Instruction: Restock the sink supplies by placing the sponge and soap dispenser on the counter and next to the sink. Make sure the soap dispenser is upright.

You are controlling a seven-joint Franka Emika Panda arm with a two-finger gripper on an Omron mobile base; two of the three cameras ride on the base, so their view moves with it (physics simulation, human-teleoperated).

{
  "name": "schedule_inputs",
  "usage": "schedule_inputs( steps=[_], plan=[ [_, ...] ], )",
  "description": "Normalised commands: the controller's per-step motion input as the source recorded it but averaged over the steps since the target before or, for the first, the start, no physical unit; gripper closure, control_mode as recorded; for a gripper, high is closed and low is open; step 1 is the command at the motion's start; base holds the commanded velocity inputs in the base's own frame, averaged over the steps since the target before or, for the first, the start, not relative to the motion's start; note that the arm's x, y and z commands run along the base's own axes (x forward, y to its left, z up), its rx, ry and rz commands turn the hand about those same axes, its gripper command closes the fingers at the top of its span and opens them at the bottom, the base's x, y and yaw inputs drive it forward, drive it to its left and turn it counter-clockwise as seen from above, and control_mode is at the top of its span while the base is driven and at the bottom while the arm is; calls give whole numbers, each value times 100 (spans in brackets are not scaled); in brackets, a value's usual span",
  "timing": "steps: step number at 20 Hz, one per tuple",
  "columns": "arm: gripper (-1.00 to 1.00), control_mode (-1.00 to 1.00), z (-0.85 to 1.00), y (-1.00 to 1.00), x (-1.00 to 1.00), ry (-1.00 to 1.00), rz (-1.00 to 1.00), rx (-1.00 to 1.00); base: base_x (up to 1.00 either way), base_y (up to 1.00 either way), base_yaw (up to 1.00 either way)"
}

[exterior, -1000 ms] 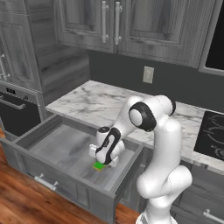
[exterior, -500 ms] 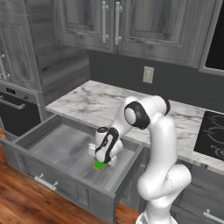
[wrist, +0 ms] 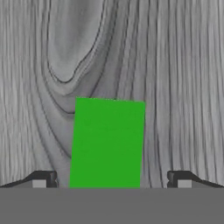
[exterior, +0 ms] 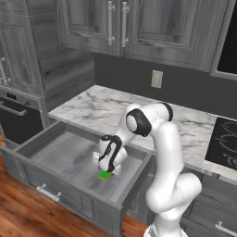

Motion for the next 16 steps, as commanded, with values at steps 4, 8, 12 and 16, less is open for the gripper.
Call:
schedule_inputs(
  steps=[4, 8, 12, 16],
  plan=[
    [-100, -100, -27, 0, 16, 0, 0, 0, 0, 0, 0],
    [-100, -100, -19, 0, 2, 0, 0, 0, 0, 0, 0],
    [-100, -100, -19, 0, 0, 0, 0, 0, 0, 0, 0],
    [-100, -100, -21, 0, 4, 0, 0, 0, 0, 0, 0]
  ],
)
